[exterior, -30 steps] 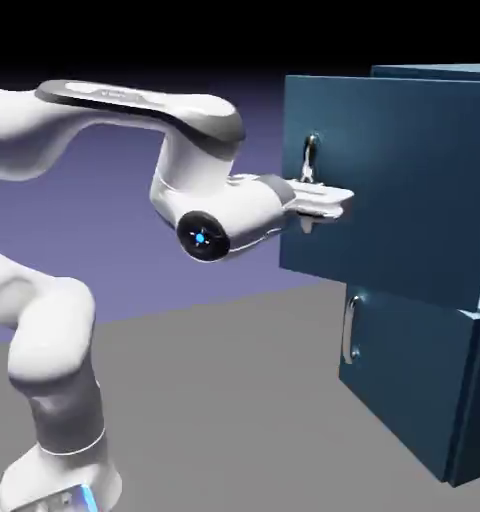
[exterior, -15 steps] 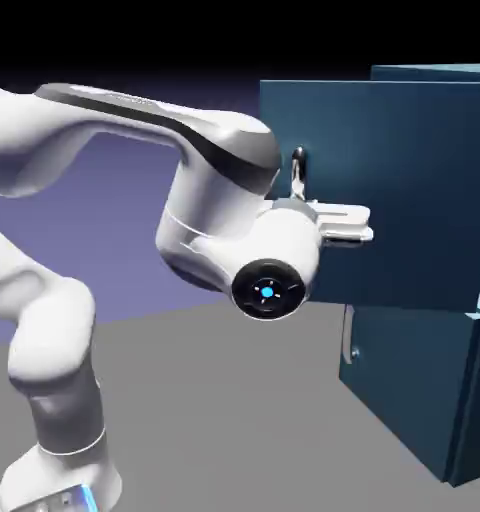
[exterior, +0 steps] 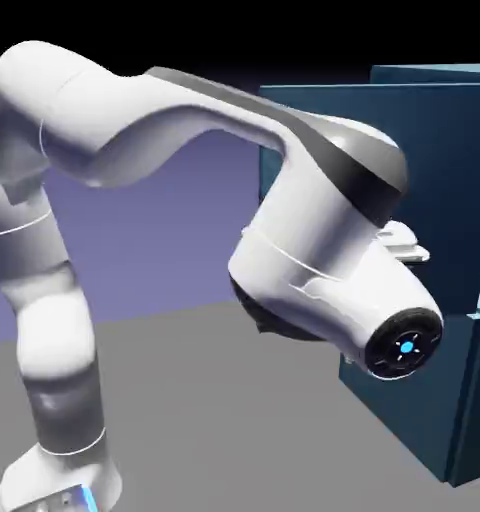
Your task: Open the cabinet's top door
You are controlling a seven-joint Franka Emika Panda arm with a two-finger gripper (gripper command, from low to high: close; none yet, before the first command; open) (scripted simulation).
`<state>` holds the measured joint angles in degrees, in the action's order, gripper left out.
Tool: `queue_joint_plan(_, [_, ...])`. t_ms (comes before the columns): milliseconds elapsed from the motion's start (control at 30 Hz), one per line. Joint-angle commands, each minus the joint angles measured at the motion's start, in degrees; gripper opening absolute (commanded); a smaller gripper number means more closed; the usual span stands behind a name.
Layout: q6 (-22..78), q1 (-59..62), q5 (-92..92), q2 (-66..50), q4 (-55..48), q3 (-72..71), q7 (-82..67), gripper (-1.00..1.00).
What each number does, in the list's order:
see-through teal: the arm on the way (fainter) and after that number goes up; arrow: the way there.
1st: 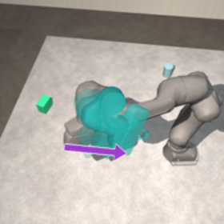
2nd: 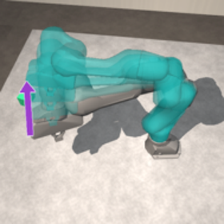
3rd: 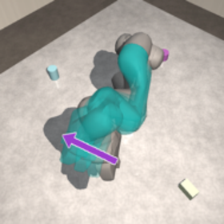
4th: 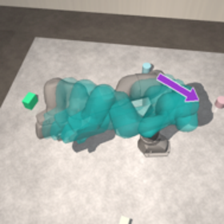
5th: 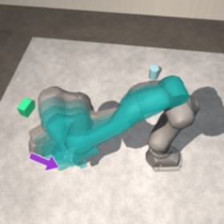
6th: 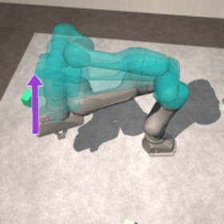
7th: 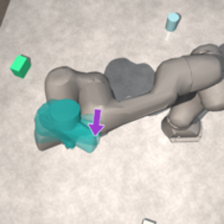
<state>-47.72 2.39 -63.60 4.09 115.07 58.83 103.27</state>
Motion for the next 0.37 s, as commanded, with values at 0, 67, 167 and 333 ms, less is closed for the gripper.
queue_joint_plan(0, [2.26, 0.6, -0.33, -2.07, -1.42, 0.44, -0.9, -1.0])
queue_joint_plan(67, [6.61, 1.92, -1.08, -6.23, -4.32, 0.94, -2.68, -1.0])
queue_joint_plan(167, [13.04, 5.01, -2.16, -12.46, -9.11, 0.6, -5.39, -1.0])
queue_joint_plan(333, [23.17, 12.11, -3.67, -22.49, -18.87, -2.07, -9.6, -1.0])
